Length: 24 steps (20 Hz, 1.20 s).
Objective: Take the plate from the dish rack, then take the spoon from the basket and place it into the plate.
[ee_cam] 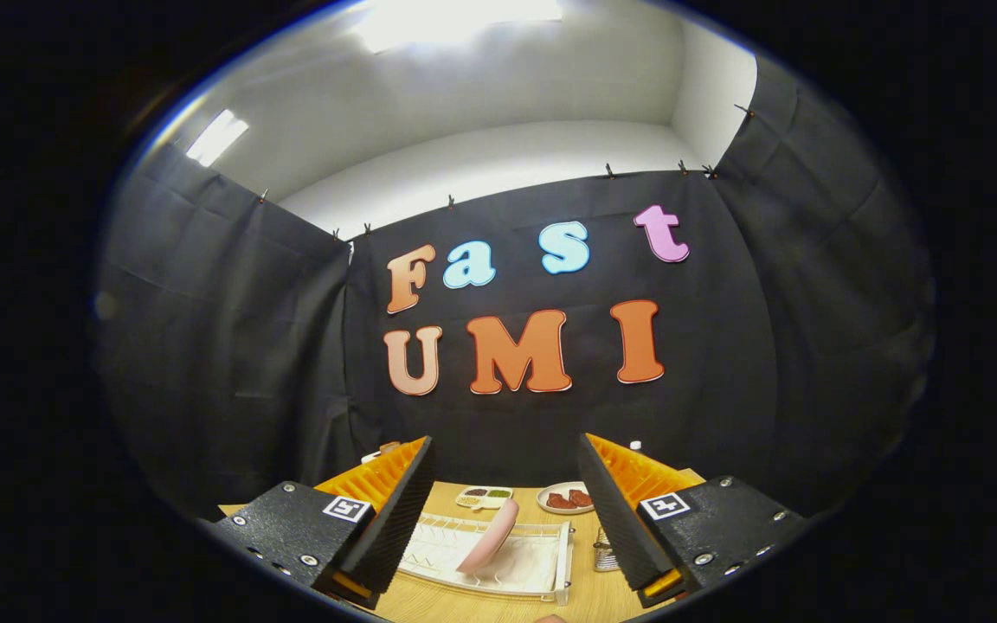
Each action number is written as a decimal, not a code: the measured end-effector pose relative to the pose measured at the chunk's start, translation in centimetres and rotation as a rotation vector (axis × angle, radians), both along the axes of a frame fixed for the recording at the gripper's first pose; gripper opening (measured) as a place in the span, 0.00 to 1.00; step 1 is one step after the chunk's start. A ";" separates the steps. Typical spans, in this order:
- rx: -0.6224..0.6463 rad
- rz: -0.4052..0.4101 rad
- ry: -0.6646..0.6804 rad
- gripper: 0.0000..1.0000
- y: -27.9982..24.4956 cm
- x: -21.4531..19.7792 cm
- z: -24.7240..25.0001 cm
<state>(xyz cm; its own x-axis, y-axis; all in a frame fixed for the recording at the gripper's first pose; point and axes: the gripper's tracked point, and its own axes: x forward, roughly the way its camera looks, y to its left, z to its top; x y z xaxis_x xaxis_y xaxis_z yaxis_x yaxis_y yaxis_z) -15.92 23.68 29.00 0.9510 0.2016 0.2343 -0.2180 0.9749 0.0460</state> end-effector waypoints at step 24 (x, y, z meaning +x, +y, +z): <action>0.015 0.009 -0.012 0.97 0.0 -1.1 0.5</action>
